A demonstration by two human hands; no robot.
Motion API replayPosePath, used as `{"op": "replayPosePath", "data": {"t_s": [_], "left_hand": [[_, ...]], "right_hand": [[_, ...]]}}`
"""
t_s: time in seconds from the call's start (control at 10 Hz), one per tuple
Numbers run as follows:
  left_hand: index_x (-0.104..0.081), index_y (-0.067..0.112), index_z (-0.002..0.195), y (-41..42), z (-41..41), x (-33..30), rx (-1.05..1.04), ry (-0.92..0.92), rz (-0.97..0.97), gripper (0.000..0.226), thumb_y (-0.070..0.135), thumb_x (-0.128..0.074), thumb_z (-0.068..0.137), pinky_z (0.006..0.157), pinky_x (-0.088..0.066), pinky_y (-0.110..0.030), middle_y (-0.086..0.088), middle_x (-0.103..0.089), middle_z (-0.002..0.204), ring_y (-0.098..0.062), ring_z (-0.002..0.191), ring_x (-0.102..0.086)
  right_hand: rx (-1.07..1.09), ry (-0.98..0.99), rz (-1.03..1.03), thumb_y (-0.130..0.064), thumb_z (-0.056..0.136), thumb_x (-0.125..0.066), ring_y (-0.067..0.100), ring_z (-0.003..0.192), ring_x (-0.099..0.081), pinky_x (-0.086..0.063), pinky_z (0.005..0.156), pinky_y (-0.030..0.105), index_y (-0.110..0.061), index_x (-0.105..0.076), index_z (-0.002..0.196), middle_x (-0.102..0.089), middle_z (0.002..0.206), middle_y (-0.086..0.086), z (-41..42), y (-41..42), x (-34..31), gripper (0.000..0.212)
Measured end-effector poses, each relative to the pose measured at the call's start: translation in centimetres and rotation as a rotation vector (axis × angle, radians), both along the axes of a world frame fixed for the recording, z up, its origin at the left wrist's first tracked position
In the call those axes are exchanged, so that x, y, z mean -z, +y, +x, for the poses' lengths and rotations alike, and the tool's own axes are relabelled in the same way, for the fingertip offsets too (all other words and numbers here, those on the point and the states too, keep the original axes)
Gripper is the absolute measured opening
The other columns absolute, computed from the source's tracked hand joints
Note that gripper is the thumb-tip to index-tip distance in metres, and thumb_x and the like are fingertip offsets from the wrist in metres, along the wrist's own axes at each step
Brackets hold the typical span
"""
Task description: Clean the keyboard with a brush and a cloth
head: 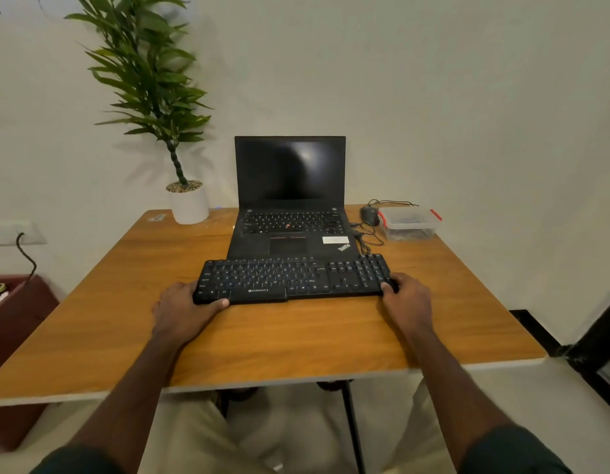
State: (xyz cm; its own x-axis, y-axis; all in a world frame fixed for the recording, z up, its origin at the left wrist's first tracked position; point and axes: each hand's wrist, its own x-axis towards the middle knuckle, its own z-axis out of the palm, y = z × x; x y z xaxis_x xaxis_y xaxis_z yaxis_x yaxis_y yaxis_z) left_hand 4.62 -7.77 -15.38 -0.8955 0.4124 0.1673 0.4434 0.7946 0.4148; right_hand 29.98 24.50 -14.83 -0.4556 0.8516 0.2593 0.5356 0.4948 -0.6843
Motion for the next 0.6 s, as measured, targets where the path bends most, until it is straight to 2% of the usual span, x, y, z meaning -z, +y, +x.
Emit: {"op": "replayPosePath", "data": {"t_s": [0.1,0.2,0.3,0.4,0.5,0.6], "left_hand": [[-0.060,0.025,0.132,0.0,0.5,-0.2,0.002,0.005,0.002,0.082,0.081,-0.061,0.072,0.098,-0.037,-0.055,-0.012,-0.059,0.118,-0.035,0.118,-0.049],[-0.061,0.024,0.130,0.0,0.8,-0.2,0.012,0.000,-0.011,0.089,0.087,-0.045,0.068,0.099,-0.036,-0.055,-0.012,-0.059,0.118,-0.034,0.118,-0.048],[-0.059,0.019,0.130,0.5,0.6,-0.4,-0.014,0.015,0.006,0.094,0.089,-0.031,0.074,0.101,-0.033,-0.057,-0.014,-0.056,0.121,-0.035,0.121,-0.045],[-0.043,0.014,0.145,1.9,-0.2,-1.4,0.008,0.077,-0.005,0.098,0.085,-0.027,0.079,0.106,-0.028,-0.057,-0.015,-0.050,0.132,-0.034,0.128,-0.040],[-0.029,0.012,0.153,5.5,-2.8,-2.9,0.122,0.197,-0.023,0.099,0.083,-0.024,0.084,0.111,-0.026,-0.057,-0.012,-0.041,0.148,-0.030,0.138,-0.035],[-0.016,0.012,0.158,11.0,-6.2,-5.9,0.246,0.378,-0.055,0.099,0.081,-0.022,0.087,0.117,-0.019,-0.056,-0.008,-0.019,0.165,-0.024,0.152,-0.012]], "right_hand": [[0.007,-0.003,0.016,-0.025,0.095,-0.063,0.025,0.111,-0.065,-0.050,0.099,0.037,-0.010,-0.065,0.130,-0.070,0.122,0.010,-0.1,-0.1,0.2,0.038],[0.022,-0.019,0.027,-0.026,0.094,-0.064,0.028,0.112,-0.063,-0.049,0.099,0.037,-0.009,-0.065,0.129,-0.069,0.121,0.012,-0.3,0.2,0.5,0.039],[0.079,-0.042,0.073,-0.033,0.093,-0.064,0.030,0.116,-0.058,-0.045,0.100,0.040,-0.011,-0.067,0.124,-0.066,0.124,0.012,-1.0,0.6,0.5,0.038],[0.072,-0.121,0.217,-0.041,0.096,-0.056,0.031,0.115,-0.055,-0.043,0.097,0.047,-0.014,-0.067,0.117,-0.064,0.122,0.008,-2.7,1.4,-0.4,0.036],[-0.043,-0.084,0.374,-0.039,0.099,-0.048,0.032,0.119,-0.055,-0.043,0.098,0.052,-0.013,-0.064,0.120,-0.061,0.131,0.011,-7.0,3.4,-2.0,0.036],[-0.190,-0.142,0.532,-0.038,0.100,-0.045,0.032,0.136,-0.046,-0.037,0.108,0.054,-0.013,-0.055,0.134,-0.048,0.150,0.013,-12.8,6.2,-5.5,0.043]]}}
